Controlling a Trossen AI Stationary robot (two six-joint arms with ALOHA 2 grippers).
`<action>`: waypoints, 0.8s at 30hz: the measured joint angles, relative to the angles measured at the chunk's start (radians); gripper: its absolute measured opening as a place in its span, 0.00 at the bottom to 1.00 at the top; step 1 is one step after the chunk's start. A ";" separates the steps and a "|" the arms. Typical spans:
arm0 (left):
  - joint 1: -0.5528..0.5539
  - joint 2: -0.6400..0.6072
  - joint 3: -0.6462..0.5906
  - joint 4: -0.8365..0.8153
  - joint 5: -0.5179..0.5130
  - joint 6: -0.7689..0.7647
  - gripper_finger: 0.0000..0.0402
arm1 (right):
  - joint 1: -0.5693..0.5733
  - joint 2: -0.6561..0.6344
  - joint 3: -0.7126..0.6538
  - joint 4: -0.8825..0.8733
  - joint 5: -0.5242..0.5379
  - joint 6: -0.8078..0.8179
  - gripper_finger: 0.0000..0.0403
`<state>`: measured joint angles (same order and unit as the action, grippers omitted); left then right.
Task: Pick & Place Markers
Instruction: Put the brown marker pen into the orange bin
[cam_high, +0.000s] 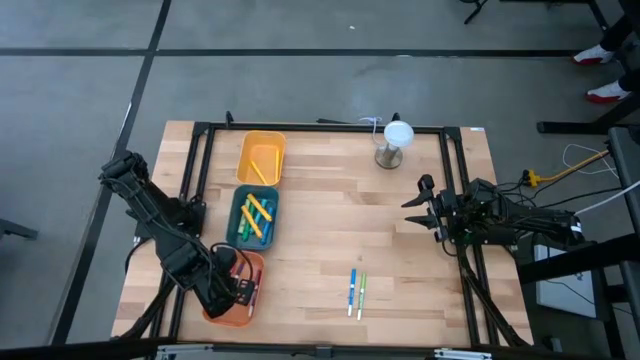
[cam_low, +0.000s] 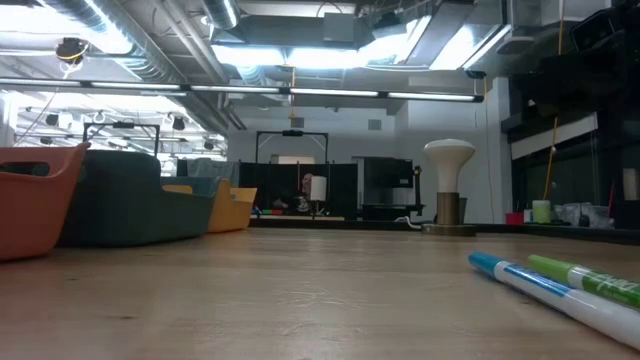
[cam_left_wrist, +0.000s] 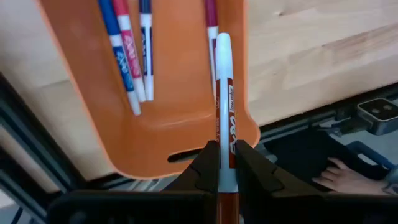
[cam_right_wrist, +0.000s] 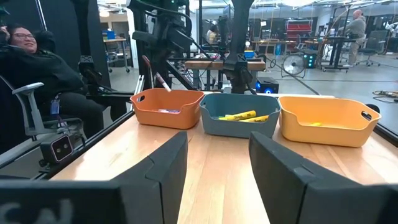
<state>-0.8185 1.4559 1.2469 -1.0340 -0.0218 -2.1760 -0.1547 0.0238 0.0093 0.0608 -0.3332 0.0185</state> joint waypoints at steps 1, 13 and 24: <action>0.000 0.000 0.000 0.000 0.007 -0.007 0.07 | 0.000 0.000 0.000 0.000 0.000 0.000 0.42; 0.000 0.064 0.000 -0.026 0.015 0.008 0.07 | 0.000 0.000 0.000 0.000 0.000 0.001 0.42; 0.000 0.099 0.000 -0.028 0.017 0.016 0.12 | 0.000 0.000 0.000 0.000 0.000 0.002 0.42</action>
<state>-0.8185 1.5551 1.2469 -1.0621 -0.0051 -2.1597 -0.1547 0.0242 0.0093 0.0608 -0.3332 0.0201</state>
